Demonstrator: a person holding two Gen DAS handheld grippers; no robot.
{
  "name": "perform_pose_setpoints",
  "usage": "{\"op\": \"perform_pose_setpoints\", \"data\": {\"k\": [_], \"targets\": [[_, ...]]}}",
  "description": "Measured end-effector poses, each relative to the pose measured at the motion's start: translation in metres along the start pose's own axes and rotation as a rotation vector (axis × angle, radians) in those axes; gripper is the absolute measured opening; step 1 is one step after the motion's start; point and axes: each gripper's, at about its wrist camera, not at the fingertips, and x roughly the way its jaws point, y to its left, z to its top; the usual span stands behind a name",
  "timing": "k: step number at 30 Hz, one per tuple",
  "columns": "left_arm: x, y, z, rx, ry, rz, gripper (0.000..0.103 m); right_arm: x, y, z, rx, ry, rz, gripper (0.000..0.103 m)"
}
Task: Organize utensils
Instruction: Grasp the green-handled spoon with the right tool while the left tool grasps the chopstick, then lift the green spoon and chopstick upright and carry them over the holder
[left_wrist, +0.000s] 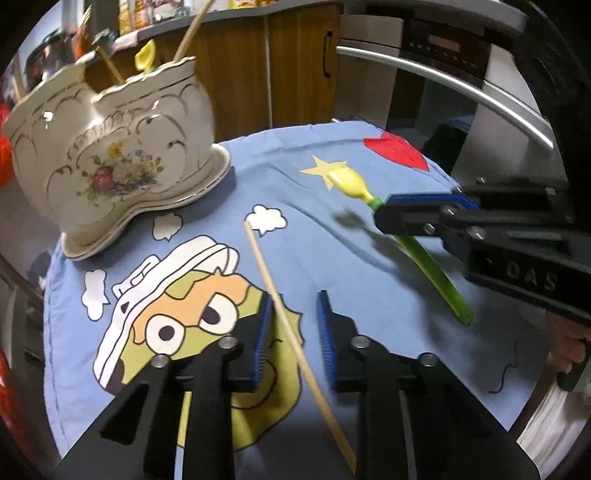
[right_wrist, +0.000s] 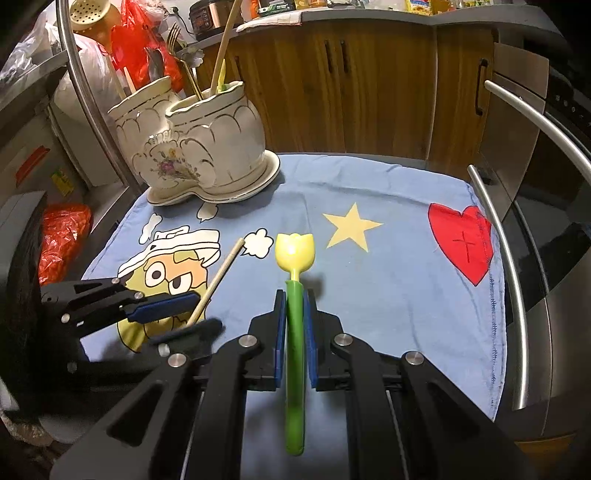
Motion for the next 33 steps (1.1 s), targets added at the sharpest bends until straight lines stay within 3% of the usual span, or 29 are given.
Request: {"op": "perform_pose_setpoints", "data": {"k": [1, 6, 13, 33], "targets": [[0.001, 0.005, 0.002, -0.013, -0.001, 0.002, 0.011, 0.000, 0.000, 0.000, 0.000, -0.002, 0.001, 0.010], [0.002, -0.008, -0.001, 0.078, -0.030, 0.089, 0.006, 0.000, 0.002, 0.001, -0.002, -0.006, 0.007, 0.010], [-0.001, 0.000, 0.001, 0.031, -0.028, 0.038, 0.005, -0.001, 0.004, 0.001, -0.008, -0.015, 0.013, 0.010], [-0.060, 0.045, 0.005, -0.087, -0.209, 0.017, 0.005, -0.023, 0.010, 0.012, 0.024, -0.144, 0.080, 0.010]]}}
